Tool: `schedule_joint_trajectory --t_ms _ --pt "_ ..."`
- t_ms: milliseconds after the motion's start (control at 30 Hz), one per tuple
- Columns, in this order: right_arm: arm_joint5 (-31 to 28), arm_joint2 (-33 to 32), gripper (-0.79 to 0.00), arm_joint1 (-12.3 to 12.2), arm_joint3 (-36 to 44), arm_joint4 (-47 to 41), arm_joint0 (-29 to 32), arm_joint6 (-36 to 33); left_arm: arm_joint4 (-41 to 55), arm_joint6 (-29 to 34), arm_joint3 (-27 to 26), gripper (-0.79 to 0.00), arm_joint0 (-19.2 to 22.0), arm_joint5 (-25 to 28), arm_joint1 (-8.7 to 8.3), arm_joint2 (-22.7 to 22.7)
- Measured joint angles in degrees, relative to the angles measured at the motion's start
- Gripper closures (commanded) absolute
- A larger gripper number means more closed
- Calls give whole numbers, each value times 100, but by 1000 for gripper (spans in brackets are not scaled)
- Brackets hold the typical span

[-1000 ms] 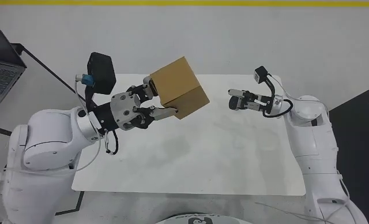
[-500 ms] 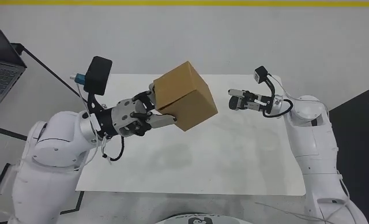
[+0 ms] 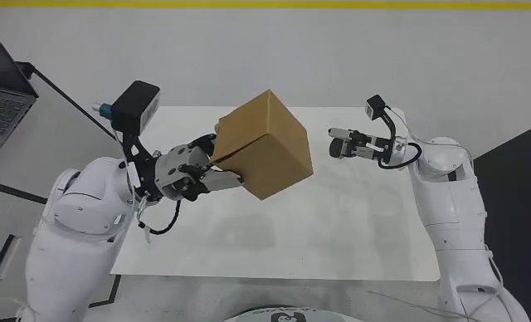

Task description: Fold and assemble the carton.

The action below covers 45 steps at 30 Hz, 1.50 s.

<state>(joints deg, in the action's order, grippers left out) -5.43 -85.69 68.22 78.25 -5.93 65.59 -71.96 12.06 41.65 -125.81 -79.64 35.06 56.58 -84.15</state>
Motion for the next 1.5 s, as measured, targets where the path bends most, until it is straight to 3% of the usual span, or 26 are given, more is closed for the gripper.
schedule_joint_trajectory --t_ms 167,333,667,867,1000,1333,1500 --pt "0 0 -785 0 0 0 0 0 261 -123 -6 0 15 -230 10 58" --pt "0 0 -785 0 0 0 0 0 583 -181 -188 0 29 -963 7 22" --pt "0 0 -785 0 0 0 0 0 702 -405 -260 0 1 -1082 27 36" --pt "0 0 -785 0 0 0 0 0 2201 -690 -344 0 -215 -2102 63 190" --pt "0 0 -785 0 0 0 0 0 2907 -340 -399 0 -264 -2849 48 145" --pt "0 0 -785 0 0 0 0 0 2777 -292 -422 0 -268 -2959 46 119" --pt "0 0 -785 0 0 0 0 0 4100 -431 -462 0 -457 -3616 93 247"
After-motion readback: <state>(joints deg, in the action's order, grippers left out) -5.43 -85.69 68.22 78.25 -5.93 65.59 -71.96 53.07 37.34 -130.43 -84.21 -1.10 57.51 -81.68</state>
